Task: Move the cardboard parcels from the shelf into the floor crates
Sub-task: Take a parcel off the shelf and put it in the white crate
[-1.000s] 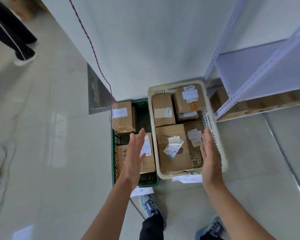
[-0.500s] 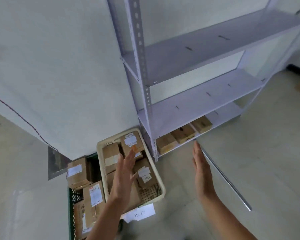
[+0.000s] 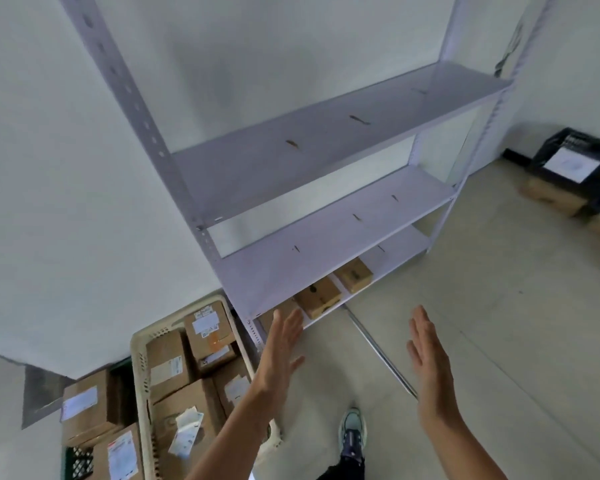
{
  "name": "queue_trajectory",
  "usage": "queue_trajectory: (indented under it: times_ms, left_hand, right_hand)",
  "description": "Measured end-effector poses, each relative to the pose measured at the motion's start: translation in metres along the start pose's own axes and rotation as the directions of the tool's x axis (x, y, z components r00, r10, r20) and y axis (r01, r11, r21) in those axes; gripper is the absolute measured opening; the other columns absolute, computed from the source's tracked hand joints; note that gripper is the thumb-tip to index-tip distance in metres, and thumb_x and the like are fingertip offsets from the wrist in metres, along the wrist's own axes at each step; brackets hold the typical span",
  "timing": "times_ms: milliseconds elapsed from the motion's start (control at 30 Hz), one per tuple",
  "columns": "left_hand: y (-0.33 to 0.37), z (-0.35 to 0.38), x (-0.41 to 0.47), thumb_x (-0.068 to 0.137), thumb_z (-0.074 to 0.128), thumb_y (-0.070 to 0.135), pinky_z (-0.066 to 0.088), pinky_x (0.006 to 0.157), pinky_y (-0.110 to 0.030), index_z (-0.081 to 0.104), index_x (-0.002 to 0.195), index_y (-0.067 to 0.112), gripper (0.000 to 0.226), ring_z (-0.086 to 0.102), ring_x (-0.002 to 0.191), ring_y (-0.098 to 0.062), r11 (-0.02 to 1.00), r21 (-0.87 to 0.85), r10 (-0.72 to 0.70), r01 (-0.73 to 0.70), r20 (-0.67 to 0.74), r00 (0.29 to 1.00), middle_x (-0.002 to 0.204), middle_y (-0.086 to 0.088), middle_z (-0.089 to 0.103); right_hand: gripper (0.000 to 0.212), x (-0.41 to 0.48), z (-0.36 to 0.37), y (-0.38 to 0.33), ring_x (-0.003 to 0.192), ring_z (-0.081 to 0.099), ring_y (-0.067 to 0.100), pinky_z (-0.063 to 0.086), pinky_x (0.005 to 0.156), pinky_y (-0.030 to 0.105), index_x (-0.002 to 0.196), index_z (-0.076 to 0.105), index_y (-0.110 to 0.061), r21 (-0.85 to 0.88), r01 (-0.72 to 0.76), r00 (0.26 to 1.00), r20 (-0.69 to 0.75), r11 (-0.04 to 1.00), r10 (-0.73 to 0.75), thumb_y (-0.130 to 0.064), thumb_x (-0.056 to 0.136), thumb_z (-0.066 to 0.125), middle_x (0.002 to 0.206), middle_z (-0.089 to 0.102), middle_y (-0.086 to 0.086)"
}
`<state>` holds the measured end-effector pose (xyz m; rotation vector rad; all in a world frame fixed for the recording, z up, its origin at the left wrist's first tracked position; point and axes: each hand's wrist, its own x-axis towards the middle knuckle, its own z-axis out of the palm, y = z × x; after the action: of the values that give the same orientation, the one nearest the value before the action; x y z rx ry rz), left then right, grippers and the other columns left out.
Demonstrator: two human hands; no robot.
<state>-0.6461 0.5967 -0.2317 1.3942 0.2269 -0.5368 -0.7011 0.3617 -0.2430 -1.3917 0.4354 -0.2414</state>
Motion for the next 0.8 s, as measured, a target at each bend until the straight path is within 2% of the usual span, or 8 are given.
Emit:
queue_trajectory:
  times_ms: [67, 133, 167, 267, 333, 533, 700, 800]
  left_hand:
    - [-0.002, 0.017, 0.030, 0.091, 0.027, 0.085, 0.032, 0.122, -0.050, 0.053, 0.143, 0.052, 0.067, 0.039, 0.155, -0.009, 1.000, -0.003, -0.006, 0.006, 0.001, 1.000, 0.157, 0.024, 0.051]
    - [0.001, 0.036, 0.063, 0.088, 0.029, 0.087, 0.031, 0.125, -0.054, 0.052, 0.142, 0.053, 0.068, 0.040, 0.154, -0.009, 1.000, -0.019, -0.013, 0.013, 0.010, 1.000, 0.160, 0.023, 0.049]
    - [0.004, 0.046, 0.078, 0.087, 0.029, 0.087, 0.030, 0.126, -0.057, 0.051, 0.143, 0.053, 0.070, 0.039, 0.154, -0.009, 0.999, -0.022, -0.026, 0.027, 0.016, 1.000, 0.163, 0.022, 0.047]
    - [0.015, 0.078, 0.114, 0.088, 0.028, 0.086, 0.030, 0.126, -0.056, 0.049, 0.151, 0.048, 0.076, 0.040, 0.154, -0.010, 0.998, -0.016, -0.062, 0.062, 0.015, 0.998, 0.166, 0.019, 0.043]
    - [0.020, 0.096, 0.137, 0.088, 0.028, 0.086, 0.031, 0.126, -0.055, 0.047, 0.155, 0.045, 0.081, 0.039, 0.154, -0.010, 0.998, -0.013, -0.056, 0.056, 0.016, 0.998, 0.167, 0.018, 0.043]
    - [0.038, 0.144, 0.186, 0.098, 0.027, 0.085, 0.031, 0.127, -0.058, 0.054, 0.138, 0.052, 0.059, 0.041, 0.152, -0.012, 0.995, -0.044, -0.090, 0.089, -0.035, 0.995, 0.167, 0.013, 0.043]
    - [0.030, 0.180, 0.219, 0.095, 0.025, 0.077, 0.031, 0.126, -0.057, 0.044, 0.162, 0.033, 0.082, 0.043, 0.150, -0.012, 0.988, -0.084, -0.137, 0.127, -0.128, 0.982, 0.170, 0.012, 0.042]
    - [0.021, 0.208, 0.240, 0.096, 0.024, 0.076, 0.031, 0.124, -0.056, 0.040, 0.165, 0.029, 0.085, 0.042, 0.151, -0.013, 0.985, -0.110, -0.154, 0.134, -0.200, 0.968, 0.171, 0.010, 0.039]
  right_hand:
    - [0.082, 0.029, -0.012, -0.008, 0.151, 0.039, 0.000, 0.027, 0.128, 0.035, 0.155, 0.039, -0.041, 0.008, -0.004, 1.000, -0.010, 1.000, 0.004, -0.085, 0.086, 0.049, 0.163, 0.041, -0.019]
    - [0.101, 0.064, -0.025, -0.015, 0.150, 0.040, -0.002, 0.028, 0.125, 0.031, 0.155, 0.037, -0.039, -0.016, -0.001, 1.000, -0.029, 1.000, 0.001, -0.096, 0.073, 0.055, 0.161, 0.043, -0.020]
    - [0.101, 0.082, -0.031, -0.020, 0.149, 0.040, -0.002, 0.029, 0.124, 0.031, 0.156, 0.036, -0.039, -0.022, -0.009, 1.000, -0.030, 1.000, 0.009, -0.094, 0.074, 0.055, 0.161, 0.042, -0.020]
    - [0.074, 0.129, -0.054, -0.031, 0.146, 0.042, -0.007, 0.028, 0.127, 0.035, 0.160, 0.037, -0.034, -0.040, -0.049, 0.999, -0.010, 0.998, 0.048, -0.072, 0.097, 0.048, 0.161, 0.043, -0.020]
    - [0.075, 0.158, -0.067, -0.034, 0.140, 0.044, -0.014, 0.029, 0.127, 0.035, 0.162, 0.037, -0.029, -0.072, -0.048, 0.999, -0.023, 0.996, 0.047, -0.064, 0.095, 0.041, 0.160, 0.044, -0.020]
    - [0.079, 0.232, -0.092, -0.048, 0.147, 0.043, 0.003, 0.029, 0.126, 0.034, 0.162, 0.038, -0.024, -0.062, -0.110, 0.994, -0.034, 0.992, 0.108, -0.063, 0.093, 0.039, 0.162, 0.044, -0.011]
    - [0.065, 0.292, -0.121, -0.046, 0.150, 0.040, 0.008, 0.027, 0.128, 0.036, 0.164, 0.036, -0.022, -0.077, -0.178, 0.984, 0.003, 0.981, 0.178, -0.055, 0.107, 0.034, 0.166, 0.040, -0.006]
    - [0.078, 0.331, -0.148, -0.041, 0.153, 0.037, 0.010, 0.026, 0.129, 0.037, 0.165, 0.034, -0.021, -0.120, -0.214, 0.974, 0.053, 0.970, 0.221, -0.062, 0.099, 0.036, 0.169, 0.037, -0.004]
